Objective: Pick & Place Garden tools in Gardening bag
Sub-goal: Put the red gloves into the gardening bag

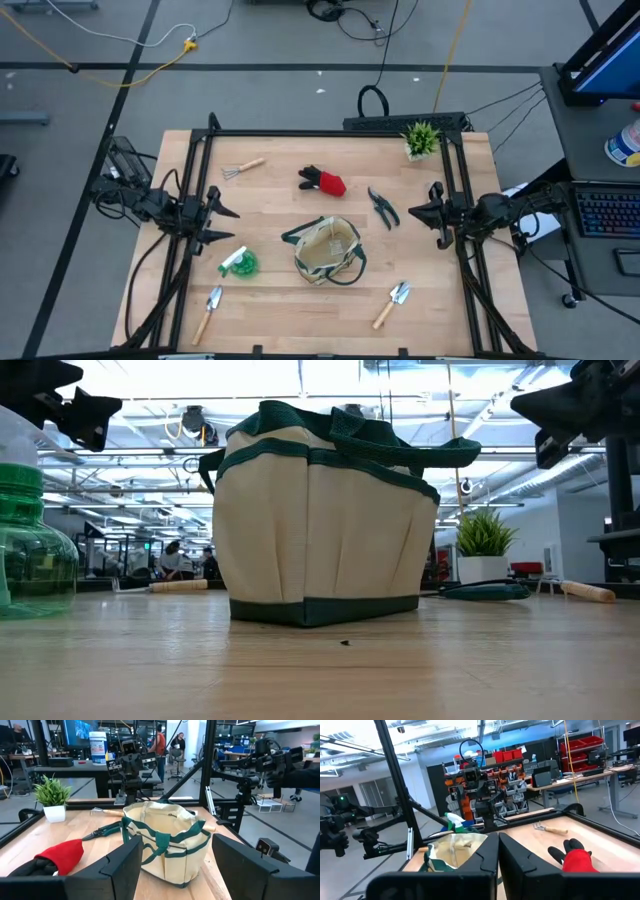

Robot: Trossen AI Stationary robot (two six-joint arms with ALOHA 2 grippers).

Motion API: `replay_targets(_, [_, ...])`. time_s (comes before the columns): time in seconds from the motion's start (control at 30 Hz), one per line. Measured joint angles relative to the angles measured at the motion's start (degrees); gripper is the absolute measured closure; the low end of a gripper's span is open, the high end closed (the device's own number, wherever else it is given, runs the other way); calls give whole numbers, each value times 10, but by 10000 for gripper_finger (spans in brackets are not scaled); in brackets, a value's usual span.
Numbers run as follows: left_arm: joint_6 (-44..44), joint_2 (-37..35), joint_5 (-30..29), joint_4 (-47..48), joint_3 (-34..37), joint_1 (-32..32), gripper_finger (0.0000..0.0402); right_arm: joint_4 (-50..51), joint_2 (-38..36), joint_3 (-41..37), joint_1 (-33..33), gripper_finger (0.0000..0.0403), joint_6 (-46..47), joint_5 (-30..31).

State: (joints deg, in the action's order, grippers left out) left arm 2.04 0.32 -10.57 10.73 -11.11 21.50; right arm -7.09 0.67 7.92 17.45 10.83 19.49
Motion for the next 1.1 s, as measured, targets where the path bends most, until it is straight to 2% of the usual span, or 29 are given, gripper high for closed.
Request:
replay_targets(0.23, [11, 0, 0, 2, 0, 0, 158, -1, 0, 0, 0, 399, 0, 0])
replay_targets(0.37, [12, 0, -2, 4, 0, 0, 158, 0, 0, 0, 0, 399, 0, 25])
replay_targets(0.53, [17, 0, -33, 13, 0, 0, 158, -13, 22, 0, 0, 399, -33, 47])
replay_targets(0.77, [9, 0, -100, 13, 0, 0, 158, -87, 112, 0, -6, 398, -38, 48])
replay_targets(1.0, [12, 0, -153, 31, 0, 0, 158, -237, 225, 3, -40, 398, -38, 42])
replay_targets(1.1, [15, 0, -165, 38, 0, 0, 158, -245, 264, 29, -58, 398, -38, 25])
